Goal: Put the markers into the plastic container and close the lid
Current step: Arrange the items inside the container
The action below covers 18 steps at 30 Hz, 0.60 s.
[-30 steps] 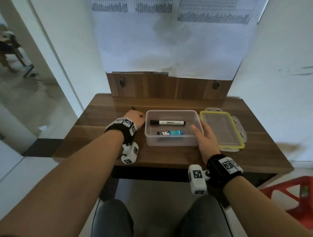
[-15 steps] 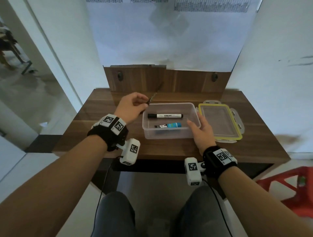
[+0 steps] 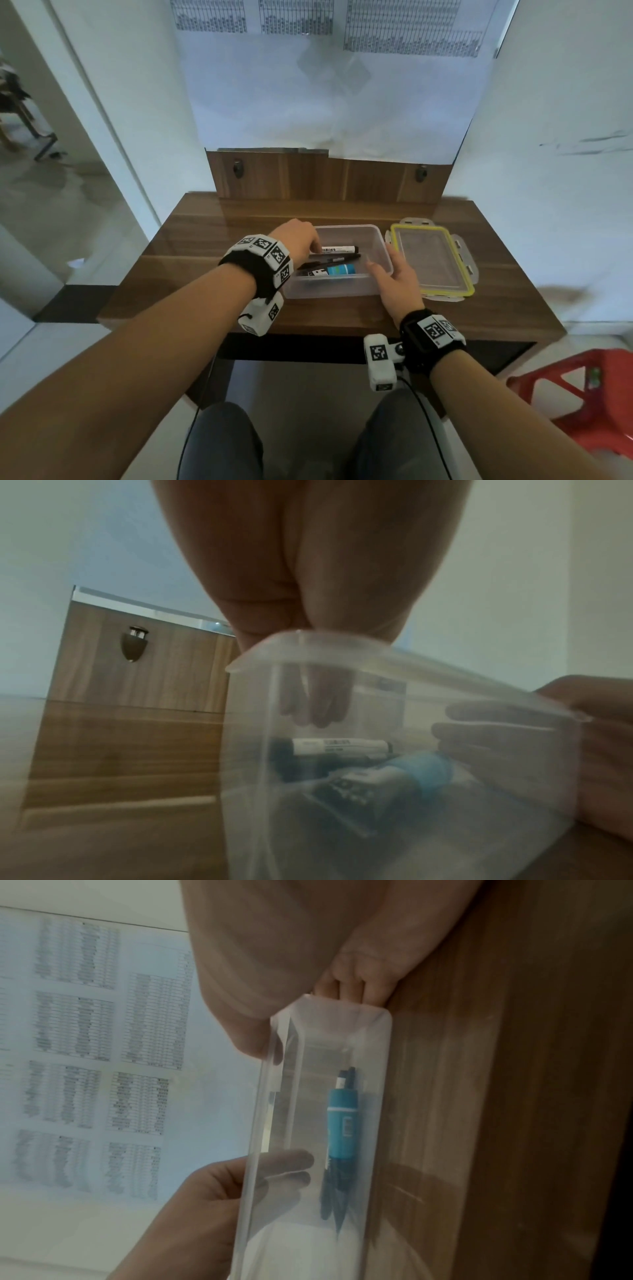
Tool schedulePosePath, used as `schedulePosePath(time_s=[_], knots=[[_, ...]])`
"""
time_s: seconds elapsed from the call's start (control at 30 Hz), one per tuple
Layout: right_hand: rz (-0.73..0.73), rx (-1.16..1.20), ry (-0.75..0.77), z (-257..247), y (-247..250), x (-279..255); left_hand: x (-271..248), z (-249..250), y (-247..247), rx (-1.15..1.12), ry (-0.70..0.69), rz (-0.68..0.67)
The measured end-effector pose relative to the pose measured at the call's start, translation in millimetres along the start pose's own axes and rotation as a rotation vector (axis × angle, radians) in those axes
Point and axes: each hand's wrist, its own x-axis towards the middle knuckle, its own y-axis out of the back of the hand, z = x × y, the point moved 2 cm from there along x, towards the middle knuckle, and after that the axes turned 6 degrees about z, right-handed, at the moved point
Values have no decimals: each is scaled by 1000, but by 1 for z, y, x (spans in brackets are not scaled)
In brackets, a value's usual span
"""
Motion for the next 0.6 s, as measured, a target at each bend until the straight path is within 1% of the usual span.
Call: schedulePosePath(time_s=[0.07,0.13,0.2,0.27,0.33,0.37,0.43,0.5,0.57,0.6], knots=[[1,4,-4,0,1,0,2,-6,-4,-10,11,17],[3,1,0,1,0,0,-2,-11,-5,-66,2,52],[6,7,-12,1,0,1,-9,-17,-5,-169,-14,155],[-13,-2,-21,1,1,3,-20,-26,-5,-262,-7,306],[-45,-25,-73,0,4,8,-30,-36,-9,-336,46,424],[-51,-37,-102,-1,8,10,-34,-40,-11,-376,88,457],[-23,-47,-118,-8,23,15,-37,-41,-16,-478,174,458],[8,-111,-43,-18,41,19,-37,-41,-23,-599,262,420],[-42,-291,54,-26,60,19,-34,-40,-30,-736,346,398],[-94,-411,70,-27,70,19,-32,-38,-33,-796,387,399]])
